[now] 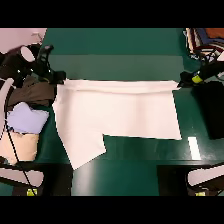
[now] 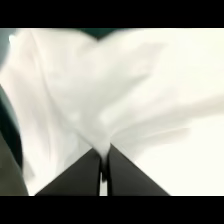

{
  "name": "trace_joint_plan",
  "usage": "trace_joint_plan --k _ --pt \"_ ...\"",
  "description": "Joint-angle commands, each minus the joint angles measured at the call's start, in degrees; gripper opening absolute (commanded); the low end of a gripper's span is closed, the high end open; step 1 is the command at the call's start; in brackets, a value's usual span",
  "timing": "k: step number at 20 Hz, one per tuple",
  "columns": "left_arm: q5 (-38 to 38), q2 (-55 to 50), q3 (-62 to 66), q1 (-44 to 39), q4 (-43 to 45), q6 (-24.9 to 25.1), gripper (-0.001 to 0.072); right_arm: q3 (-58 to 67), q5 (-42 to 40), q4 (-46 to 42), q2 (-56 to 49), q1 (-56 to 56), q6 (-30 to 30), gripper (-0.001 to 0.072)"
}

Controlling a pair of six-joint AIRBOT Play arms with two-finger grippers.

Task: Fold the shirts.

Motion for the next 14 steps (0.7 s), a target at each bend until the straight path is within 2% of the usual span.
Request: trace_joint_plan --k 1,2,3,4,5,6,10,12,14 --pt "-0.37 -0.04 -7.13 0.07 -1.53 0.09 0.0031 -8.44 -3.04 -0.15 2.73 0.20 0.02 0.0015" --pt "-0.44 -0.04 -7.82 0.07 -1.49 -0.44 0.0032 -9.81 -3.19 -0.15 3.32 0.20 0.02 0.0018" --pt "-0.48 -0.04 -8.07 0.07 -1.49 -0.55 0.0034 -10.58 -3.06 -0.15 3.78 0.17 0.02 0.0140" --pt "-0.98 0.09 -8.00 0.07 -1.53 -1.03 0.0199 -10.84 -2.71 -0.17 4.31 0.17 0.02 0.0398" --pt "-2.49 0.63 -8.00 0.07 -1.51 -1.38 0.0412 -10.82 -1.81 -0.20 5.03 0.17 0.02 0.0440" --pt "-4.17 1.86 -8.02 0.07 -1.03 -1.25 0.0431 -10.84 -0.57 -0.28 6.27 -0.13 0.02 0.0440" --pt "-9.62 11.96 -11.17 0.07 5.90 -1.29 0.0432 -10.86 5.55 -0.31 12.98 -2.34 0.00 0.0439" --pt "-10.54 19.56 -18.80 0.07 6.19 -1.46 0.0432 -10.86 8.13 -0.33 16.70 -2.56 0.00 0.0440" --pt "-10.99 27.65 -29.70 0.07 4.46 -4.09 0.0432 -10.86 8.61 -0.26 19.89 -2.47 0.00 0.0439"
